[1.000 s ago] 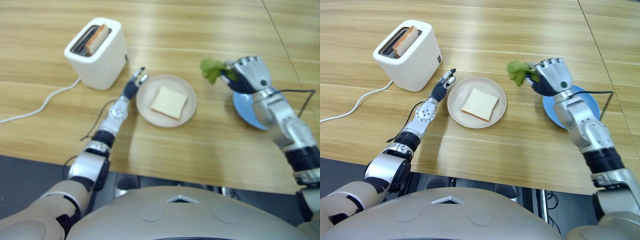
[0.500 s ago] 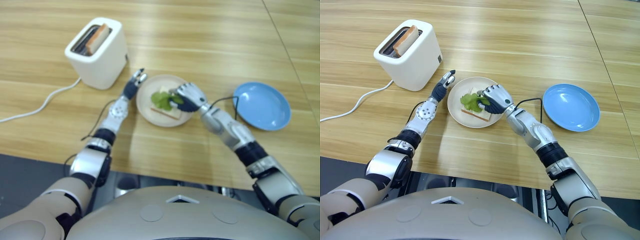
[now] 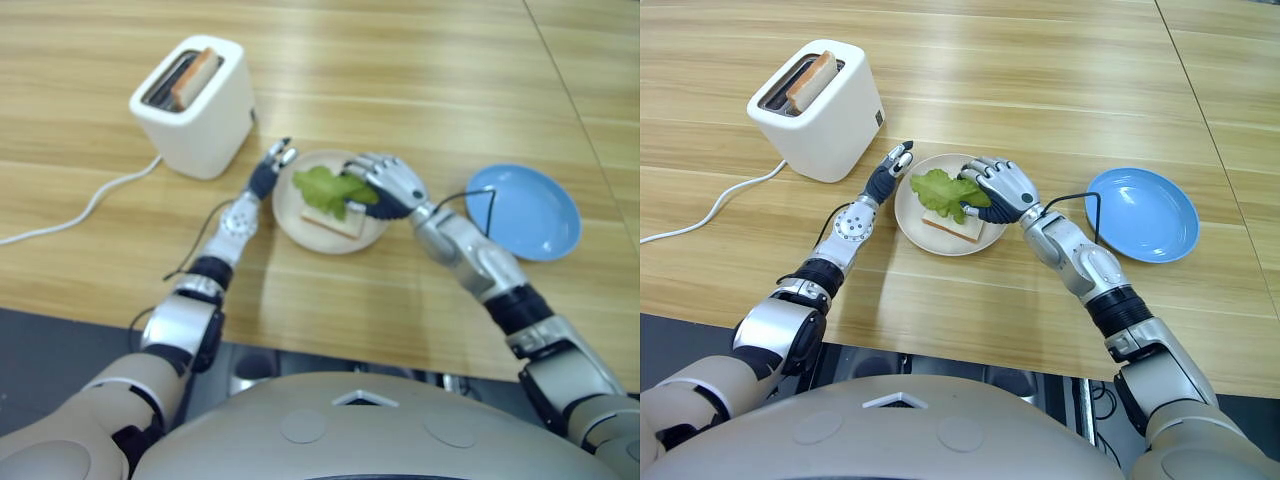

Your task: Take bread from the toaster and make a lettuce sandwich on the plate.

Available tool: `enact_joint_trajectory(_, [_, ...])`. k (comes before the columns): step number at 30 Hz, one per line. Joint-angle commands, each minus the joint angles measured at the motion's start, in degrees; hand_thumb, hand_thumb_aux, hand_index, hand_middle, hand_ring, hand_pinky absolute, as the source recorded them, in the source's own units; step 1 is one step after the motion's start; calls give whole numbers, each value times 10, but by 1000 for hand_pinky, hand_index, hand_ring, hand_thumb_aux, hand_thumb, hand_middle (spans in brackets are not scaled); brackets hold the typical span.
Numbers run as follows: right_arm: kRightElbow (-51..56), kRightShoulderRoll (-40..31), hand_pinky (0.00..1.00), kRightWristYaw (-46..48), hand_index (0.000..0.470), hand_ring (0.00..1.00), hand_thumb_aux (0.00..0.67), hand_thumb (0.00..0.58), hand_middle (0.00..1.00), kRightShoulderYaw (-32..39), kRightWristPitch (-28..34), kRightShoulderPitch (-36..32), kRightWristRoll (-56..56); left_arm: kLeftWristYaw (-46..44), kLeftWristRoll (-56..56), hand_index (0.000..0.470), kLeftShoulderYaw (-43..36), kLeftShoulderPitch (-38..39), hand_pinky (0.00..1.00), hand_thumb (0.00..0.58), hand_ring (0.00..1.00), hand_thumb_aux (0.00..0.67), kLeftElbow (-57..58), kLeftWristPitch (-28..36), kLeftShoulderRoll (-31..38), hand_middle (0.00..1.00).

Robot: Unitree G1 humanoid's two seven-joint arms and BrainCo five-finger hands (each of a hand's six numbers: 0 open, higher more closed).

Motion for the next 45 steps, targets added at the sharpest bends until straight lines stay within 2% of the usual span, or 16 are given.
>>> enact_joint_trajectory(1, [-17, -11, 0, 11, 182, 0, 265, 368, 0, -15, 13, 6, -7, 0, 4, 0, -3, 2, 0, 0, 0, 0, 6, 1, 2, 0])
enact_joint_trajectory(5, [-27, -16, 0, 17, 184, 0, 268, 371, 0, -22, 18, 8, -5, -1, 4, 0, -3, 3, 0, 0, 0, 0, 4, 1, 4, 0])
enact_joint_trajectory(9, [-37, -19, 0, 26, 218, 0, 318, 420, 0, -25, 22, 13, -6, -1, 4, 0, -2, 5, 0, 0, 0, 0, 1, 1, 5, 0])
enact_joint_trajectory(16, [-23, -24, 0, 27, 231, 0, 336, 436, 0, -33, 27, 5, -5, 0, 5, 0, -2, 9, 0, 0, 0, 0, -3, 0, 7, 0])
enact_joint_trajectory(20, [36, -15, 0, 17, 231, 0, 336, 436, 0, -24, 18, -10, 0, 3, 7, 0, -4, 12, 0, 0, 0, 0, -5, 1, 4, 0])
enact_joint_trajectory(25, [189, 15, 0, -12, 238, 0, 347, 445, 0, -1, -7, -81, -3, 8, 12, 0, -8, 15, 0, 0, 0, 0, -3, 3, 1, 0])
enact_joint_trajectory(26, [216, 20, 0, -16, 260, 0, 378, 470, 0, 5, -11, -96, -6, 9, 13, 0, -8, 15, 0, 0, 0, 0, -2, 3, 1, 0])
enact_joint_trajectory(27, [240, 23, 0, -21, 370, 0, 539, 558, 0, 10, -14, -109, -9, 9, 13, 0, -8, 15, 0, 0, 0, 0, -3, 3, 1, 0])
enact_joint_trajectory(28, [261, 26, 0, -27, 370, 0, 539, 558, 0, 14, -22, -120, -7, 8, 13, 0, -7, 15, 0, 0, 0, 0, -3, 3, 1, 0])
enact_joint_trajectory(29, [281, 29, 0, -33, 460, 0, 670, 580, 0, 17, -28, -130, -6, 9, 14, 0, -7, 15, 0, 0, 0, 0, -4, 3, 2, 0])
enact_joint_trajectory(38, [397, 44, 0, -76, 460, 0, 670, 580, 0, 37, -55, -201, 2, 13, 15, 0, -8, 20, 0, 0, 0, 0, -5, 3, -1, 0])
enact_joint_trajectory(41, [379, 41, 0, -78, 424, 0, 617, 576, 0, 38, -58, -200, 4, 13, 14, 0, -8, 19, 0, 0, 0, 0, -5, 4, -3, 0])
enact_joint_trajectory(42, [368, 40, 0, -79, 307, 0, 447, 516, 0, 37, -58, -197, 5, 13, 14, 0, -8, 18, 0, 0, 0, 0, -5, 4, -3, 0])
enact_joint_trajectory(43, [353, 38, 0, -78, 245, 0, 357, 454, 0, 36, -58, -194, 5, 14, 14, 0, -8, 18, 0, 0, 0, 0, -5, 4, -3, 0])
enact_joint_trajectory(44, [335, 36, 0, -77, 245, 0, 357, 454, 0, 33, -59, -190, 8, 14, 14, 0, -7, 18, 0, 0, 0, 0, -4, 4, -3, 0])
enact_joint_trajectory(45, [314, 34, 0, -74, 22, 0, 32, 53, 0, 30, -58, -185, 9, 14, 14, 0, -7, 17, 0, 0, 0, 0, -3, 4, -3, 0])
